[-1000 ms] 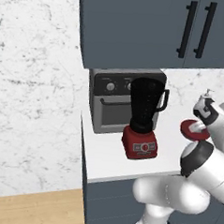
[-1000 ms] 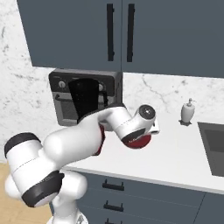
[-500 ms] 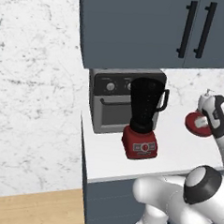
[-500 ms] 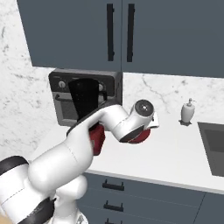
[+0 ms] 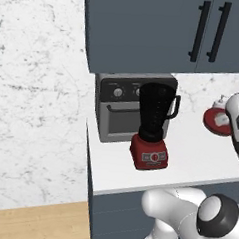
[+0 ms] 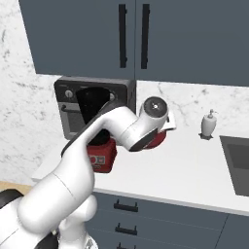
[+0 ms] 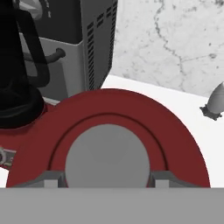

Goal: Close the lid blender by securely placing the lid on top.

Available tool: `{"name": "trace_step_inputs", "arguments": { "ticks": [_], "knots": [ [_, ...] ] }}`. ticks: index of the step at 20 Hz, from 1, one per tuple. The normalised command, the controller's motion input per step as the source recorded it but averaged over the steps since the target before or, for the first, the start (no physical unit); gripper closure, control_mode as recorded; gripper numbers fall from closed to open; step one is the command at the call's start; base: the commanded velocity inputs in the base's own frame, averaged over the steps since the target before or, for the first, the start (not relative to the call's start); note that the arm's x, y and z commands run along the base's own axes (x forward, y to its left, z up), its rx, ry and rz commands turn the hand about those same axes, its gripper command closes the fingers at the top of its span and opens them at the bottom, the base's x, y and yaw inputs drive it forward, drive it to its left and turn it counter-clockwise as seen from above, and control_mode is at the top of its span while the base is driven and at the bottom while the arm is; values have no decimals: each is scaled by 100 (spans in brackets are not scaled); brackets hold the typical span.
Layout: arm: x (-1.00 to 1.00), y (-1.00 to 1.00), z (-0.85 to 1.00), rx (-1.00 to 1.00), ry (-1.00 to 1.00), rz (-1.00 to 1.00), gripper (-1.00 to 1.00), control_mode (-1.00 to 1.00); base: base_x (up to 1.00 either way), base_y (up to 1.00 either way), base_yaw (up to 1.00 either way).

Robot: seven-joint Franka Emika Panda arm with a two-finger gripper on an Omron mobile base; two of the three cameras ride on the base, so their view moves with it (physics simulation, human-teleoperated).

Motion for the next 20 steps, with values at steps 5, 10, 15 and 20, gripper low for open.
{"name": "trace_step_inputs", "arguments": {
  "ticks": [5,10,15,20],
  "knots": [
    [-27,3,70,0,-3,0,100,-100,0,0,0],
    [-17,21,51,0,-7,2,100,-100,0,0,0],
    [-9,32,47,0,-9,1,100,-100,0,0,0],
    [-9,36,45,0,-9,0,100,-100,0,0,0]
  ]
}}
